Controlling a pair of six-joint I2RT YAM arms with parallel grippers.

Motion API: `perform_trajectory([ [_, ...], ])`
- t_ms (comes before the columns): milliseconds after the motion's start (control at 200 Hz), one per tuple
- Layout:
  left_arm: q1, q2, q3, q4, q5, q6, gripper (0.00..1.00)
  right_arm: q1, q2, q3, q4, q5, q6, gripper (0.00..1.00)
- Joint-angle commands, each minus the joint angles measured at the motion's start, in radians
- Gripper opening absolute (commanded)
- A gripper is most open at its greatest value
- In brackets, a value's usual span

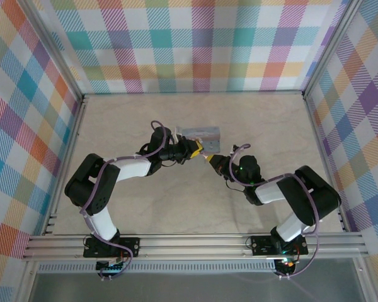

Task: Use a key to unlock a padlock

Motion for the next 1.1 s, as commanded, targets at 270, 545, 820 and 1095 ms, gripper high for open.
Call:
perform_trajectory([
  [270, -0.007, 0.016, -0.013, 0.075, 0.026, -0.021, 0.0, 0.007, 0.008, 0.014, 0.123, 0.007, 0.012, 0.0],
  [545, -0.007, 0.019, -0.016, 0.084, 0.03, -0.027, 0.0, 0.005, -0.017, 0.01, 0.109, 0.022, -0.006, 0.0],
  [820, -0.007, 0.023, -0.018, 0.095, 0.03, -0.034, 0.0, 0.005, -0.03, 0.036, 0.063, 0.03, -0.026, 0.0],
  [1095, -0.008, 0.03, -0.022, 0.116, 0.033, -0.046, 0.0, 0.005, -0.004, 0.053, 0.066, 0.034, -0.022, 0.01],
])
